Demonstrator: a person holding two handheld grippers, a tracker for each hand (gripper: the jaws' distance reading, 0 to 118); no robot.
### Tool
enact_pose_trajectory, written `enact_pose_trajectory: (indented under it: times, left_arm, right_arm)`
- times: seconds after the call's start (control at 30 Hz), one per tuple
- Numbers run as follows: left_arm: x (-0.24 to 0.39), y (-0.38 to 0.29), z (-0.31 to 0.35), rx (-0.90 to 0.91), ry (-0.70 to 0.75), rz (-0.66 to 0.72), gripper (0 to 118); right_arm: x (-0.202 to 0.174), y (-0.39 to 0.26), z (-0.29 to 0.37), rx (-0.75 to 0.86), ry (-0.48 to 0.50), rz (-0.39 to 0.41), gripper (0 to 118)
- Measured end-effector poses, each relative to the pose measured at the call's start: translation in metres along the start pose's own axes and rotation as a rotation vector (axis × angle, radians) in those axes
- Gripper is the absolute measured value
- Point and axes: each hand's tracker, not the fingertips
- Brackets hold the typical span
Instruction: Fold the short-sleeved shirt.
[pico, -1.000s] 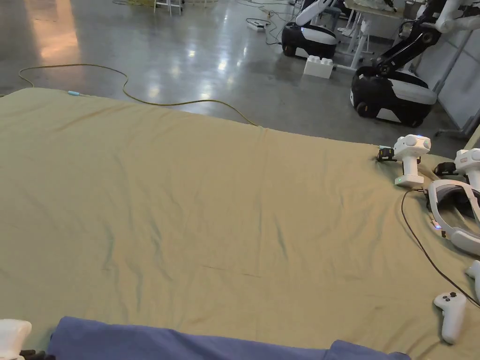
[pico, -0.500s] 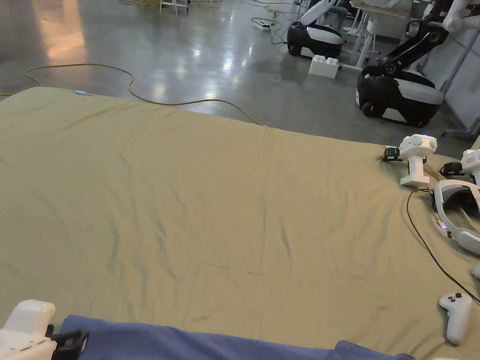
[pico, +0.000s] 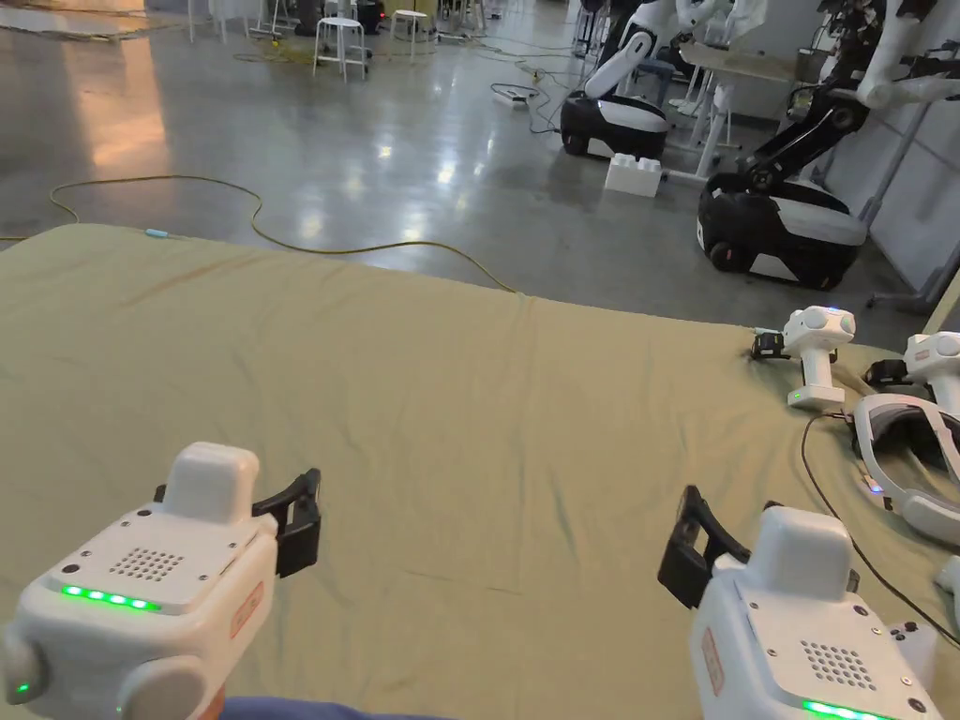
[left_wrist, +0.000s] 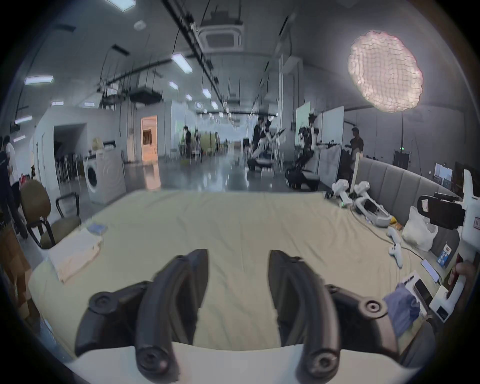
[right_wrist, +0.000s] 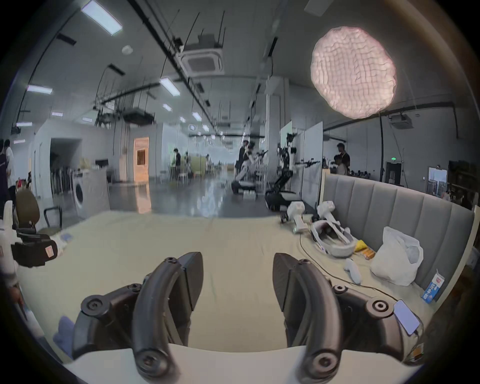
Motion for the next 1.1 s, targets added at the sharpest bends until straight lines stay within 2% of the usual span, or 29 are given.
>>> enact_pose_trajectory:
  times: [0.03, 0.1, 0.17, 0.2, 0.4, 0.57, 0.77, 1.0, 1.07, 1.1]
  left_arm:
    - [0.002, 0.004, -0.002, 0.024, 0.011, -0.007, 35]
    - [0.011, 0.014, 0.0, 0.062, 0.04, -0.022, 20]
    - [0.014, 0.019, -0.002, 0.081, 0.041, -0.022, 7]
    - [0.015, 0.021, -0.001, 0.099, 0.048, -0.023, 5]
    - [0.011, 0.031, 0.003, 0.149, 0.06, 0.001, 2]
    - [-0.009, 0.03, 0.001, 0.125, 0.064, 0.034, 2]
    - [-0.071, 0.004, 0.008, -0.085, 0.022, 0.065, 2]
    - [-0.176, -0.06, 0.02, -0.415, -0.127, 0.281, 2]
    - [-0.198, -0.082, 0.022, -0.474, -0.145, 0.318, 9]
    - [-0.202, -0.09, 0.024, -0.505, -0.157, 0.349, 22]
  right_arm:
    - [-0.004, 0.003, -0.001, 0.009, -0.004, -0.005, 48]
    - [-0.011, 0.01, -0.007, 0.032, -0.012, -0.015, 13]
    - [-0.015, 0.013, -0.008, 0.066, -0.035, -0.026, 2]
    - [-0.015, 0.014, -0.011, 0.072, -0.007, -0.031, 0]
    - [-0.02, 0.021, -0.011, 0.107, 0.019, 0.007, 0]
    - [-0.02, 0.023, -0.013, 0.098, 0.026, 0.0, 0]
    - [-0.024, 0.015, -0.019, 0.033, 0.062, 0.016, 0]
    - [-0.03, -0.007, -0.029, -0.066, 0.097, 0.049, 0]
    - [-0.033, -0.014, -0.031, -0.089, 0.098, 0.053, 0]
    - [-0.035, -0.017, -0.032, -0.1, 0.099, 0.054, 0]
